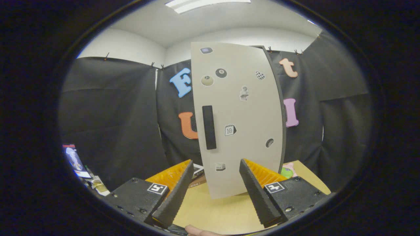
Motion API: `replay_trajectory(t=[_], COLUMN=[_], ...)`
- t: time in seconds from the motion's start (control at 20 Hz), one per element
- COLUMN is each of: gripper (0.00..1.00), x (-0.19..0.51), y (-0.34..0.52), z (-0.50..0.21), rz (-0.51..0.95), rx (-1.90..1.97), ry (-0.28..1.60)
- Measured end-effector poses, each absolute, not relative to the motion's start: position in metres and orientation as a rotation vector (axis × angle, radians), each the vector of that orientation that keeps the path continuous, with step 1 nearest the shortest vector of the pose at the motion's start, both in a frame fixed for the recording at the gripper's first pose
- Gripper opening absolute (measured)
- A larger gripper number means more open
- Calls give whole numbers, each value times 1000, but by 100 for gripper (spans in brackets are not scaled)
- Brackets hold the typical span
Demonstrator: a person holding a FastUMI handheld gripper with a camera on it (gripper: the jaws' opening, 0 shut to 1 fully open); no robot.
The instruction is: Open the shoe cabinet door, grab the shoes and put them into the shoe cabinet, then close the shoe cabinet door.
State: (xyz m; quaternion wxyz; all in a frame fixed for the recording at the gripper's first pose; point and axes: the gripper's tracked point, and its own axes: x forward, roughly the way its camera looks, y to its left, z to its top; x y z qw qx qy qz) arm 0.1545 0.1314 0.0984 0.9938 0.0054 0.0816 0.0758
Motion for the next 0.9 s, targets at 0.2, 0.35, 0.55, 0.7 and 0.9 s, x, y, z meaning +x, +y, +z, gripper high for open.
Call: replay_trajectory(t=[0.2,0.35,0.55,0.7,0.9], gripper=[93,93,93,93,93], x=[127,111,87,78,73], y=[105,87,64,61,50], z=[88,83,95,96,94], rz=[65,14,-35,-42,-79], rx=[-23,28,18,-9,-38], ry=[136,137,84,81,103])
